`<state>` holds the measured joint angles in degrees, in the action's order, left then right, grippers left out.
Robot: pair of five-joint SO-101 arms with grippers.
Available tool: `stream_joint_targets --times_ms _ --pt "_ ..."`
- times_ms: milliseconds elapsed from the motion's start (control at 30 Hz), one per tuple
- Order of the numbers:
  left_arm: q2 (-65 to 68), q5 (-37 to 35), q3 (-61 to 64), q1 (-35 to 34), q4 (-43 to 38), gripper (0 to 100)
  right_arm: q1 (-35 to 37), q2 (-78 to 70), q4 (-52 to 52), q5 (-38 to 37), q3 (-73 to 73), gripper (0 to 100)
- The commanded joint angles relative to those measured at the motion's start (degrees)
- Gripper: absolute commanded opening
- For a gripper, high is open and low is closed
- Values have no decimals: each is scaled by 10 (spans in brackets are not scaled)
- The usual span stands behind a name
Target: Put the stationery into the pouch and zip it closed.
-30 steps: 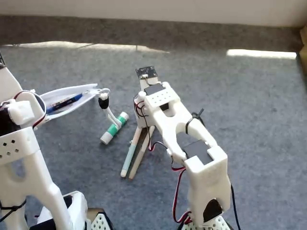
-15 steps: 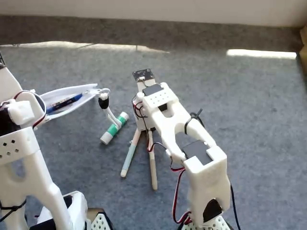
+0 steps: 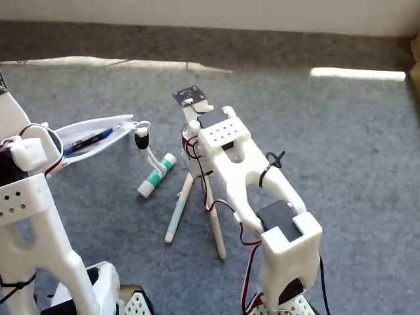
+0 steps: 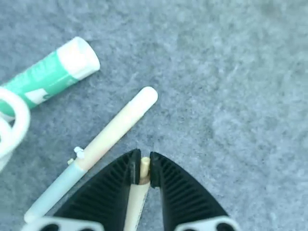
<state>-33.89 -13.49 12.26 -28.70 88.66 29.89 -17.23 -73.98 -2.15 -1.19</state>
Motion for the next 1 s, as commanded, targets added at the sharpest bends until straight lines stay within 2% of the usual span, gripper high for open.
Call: stream_joint_targets --times_ms 0,533,967 --pt "-18 -4 -5 -7 -11 6 4 65 -25 -7 -30 4" --pt "-18 -4 -5 -5 -12 6 6 208 -79 -8 -31 4" --pt "-18 -4 -5 -3 -12 6 93 349 -99 -8 -33 4"
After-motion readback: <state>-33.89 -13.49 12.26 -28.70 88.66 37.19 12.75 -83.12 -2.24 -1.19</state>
